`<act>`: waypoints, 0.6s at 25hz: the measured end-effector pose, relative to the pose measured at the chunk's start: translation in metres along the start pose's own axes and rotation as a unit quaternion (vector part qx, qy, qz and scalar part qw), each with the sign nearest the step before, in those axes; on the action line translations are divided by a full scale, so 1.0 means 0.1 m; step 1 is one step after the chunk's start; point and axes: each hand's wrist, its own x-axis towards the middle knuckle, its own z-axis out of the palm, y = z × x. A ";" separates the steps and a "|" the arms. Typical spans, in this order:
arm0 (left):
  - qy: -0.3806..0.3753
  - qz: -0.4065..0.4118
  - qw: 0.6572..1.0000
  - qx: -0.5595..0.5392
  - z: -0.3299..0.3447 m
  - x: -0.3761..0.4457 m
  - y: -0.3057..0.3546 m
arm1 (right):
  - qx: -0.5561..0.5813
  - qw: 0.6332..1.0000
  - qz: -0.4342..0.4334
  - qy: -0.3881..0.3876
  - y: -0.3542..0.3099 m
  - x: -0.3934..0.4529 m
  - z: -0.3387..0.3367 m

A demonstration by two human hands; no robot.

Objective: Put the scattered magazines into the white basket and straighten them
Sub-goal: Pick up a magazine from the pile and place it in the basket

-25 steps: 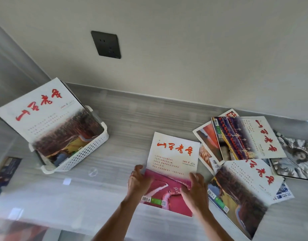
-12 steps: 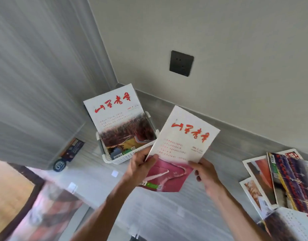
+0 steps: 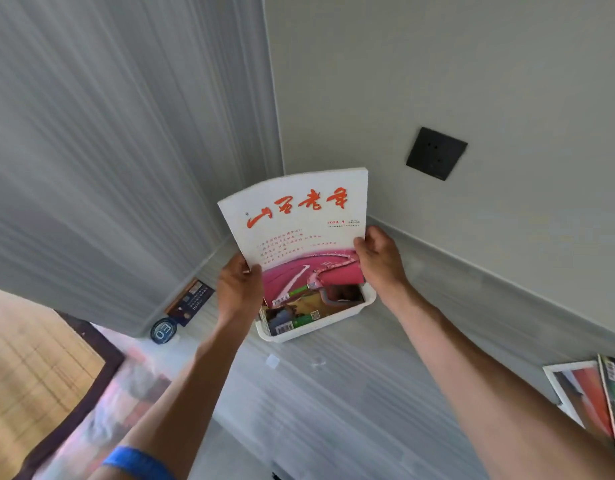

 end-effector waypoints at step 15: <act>-0.012 -0.042 0.979 0.200 0.20 0.20 -0.52 | -0.114 0.988 0.100 -0.038 0.71 -0.20 -0.05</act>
